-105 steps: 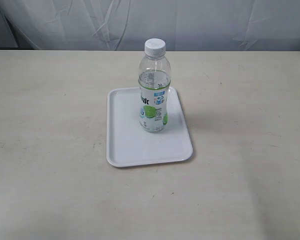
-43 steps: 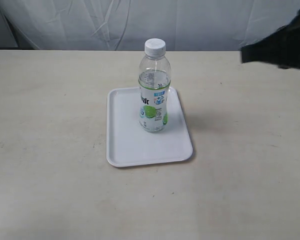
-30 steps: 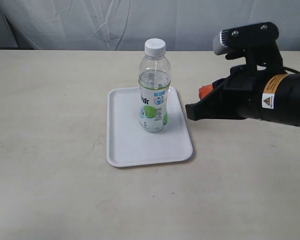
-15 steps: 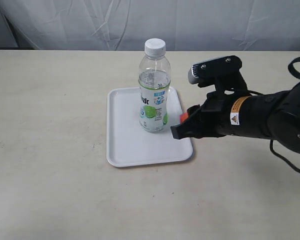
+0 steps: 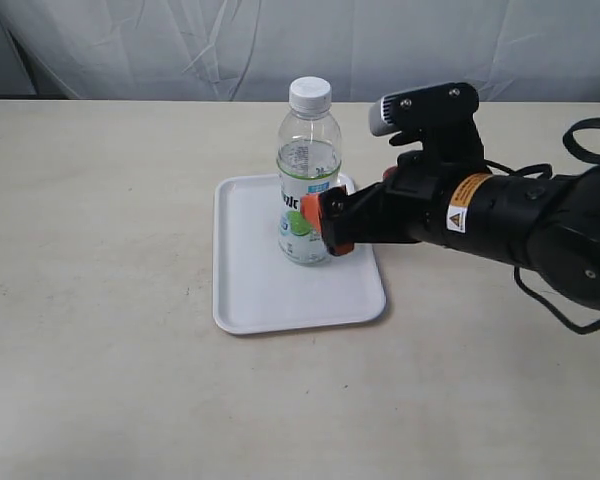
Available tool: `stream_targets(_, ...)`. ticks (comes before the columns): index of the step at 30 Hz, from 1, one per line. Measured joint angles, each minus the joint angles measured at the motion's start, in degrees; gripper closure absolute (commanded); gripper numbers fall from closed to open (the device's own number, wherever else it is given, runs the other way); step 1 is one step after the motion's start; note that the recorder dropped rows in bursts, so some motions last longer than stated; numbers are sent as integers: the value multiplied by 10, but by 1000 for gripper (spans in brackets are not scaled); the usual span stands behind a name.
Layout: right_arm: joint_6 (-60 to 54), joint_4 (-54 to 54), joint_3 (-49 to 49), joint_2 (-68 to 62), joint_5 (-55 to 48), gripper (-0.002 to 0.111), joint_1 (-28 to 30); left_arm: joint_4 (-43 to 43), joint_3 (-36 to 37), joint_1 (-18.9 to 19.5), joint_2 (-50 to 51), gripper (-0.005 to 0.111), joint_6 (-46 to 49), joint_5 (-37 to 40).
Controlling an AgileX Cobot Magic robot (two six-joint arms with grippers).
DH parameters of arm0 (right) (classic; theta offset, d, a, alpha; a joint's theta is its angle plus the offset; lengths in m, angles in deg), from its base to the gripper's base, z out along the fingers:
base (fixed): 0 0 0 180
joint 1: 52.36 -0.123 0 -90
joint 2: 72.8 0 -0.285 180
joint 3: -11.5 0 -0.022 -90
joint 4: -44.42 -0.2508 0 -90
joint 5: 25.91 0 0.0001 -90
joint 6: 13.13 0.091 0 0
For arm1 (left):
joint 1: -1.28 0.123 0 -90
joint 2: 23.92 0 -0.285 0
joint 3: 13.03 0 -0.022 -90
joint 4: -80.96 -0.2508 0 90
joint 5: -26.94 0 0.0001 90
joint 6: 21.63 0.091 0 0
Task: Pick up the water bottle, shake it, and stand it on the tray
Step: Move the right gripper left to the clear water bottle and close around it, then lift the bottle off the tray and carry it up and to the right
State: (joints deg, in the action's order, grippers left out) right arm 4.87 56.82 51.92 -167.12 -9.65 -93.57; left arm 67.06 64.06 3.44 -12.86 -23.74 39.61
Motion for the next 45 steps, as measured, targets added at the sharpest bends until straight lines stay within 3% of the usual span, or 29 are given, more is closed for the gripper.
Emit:
stream_targets(34, -30, -4, -188, -212, 30, 5, 0, 0, 0, 0, 0, 107, 0, 0)
stream_targets(36, -30, -8, -198, -222, 31, 17, 0, 0, 0, 0, 0, 107, 0, 0)
stream_targets(38, -40, -21, -204, -228, 31, 56, 0, 0, 0, 0, 0, 107, 0, 0)
stream_targets(42, -56, -68, -206, -231, 29, 106, 0, 0, 0, 0, 0, 107, 0, 0)
stream_targets(45, -63, -88, -206, -231, 29, 109, -1, 0, 0, 0, 0, 107, 0, 0)
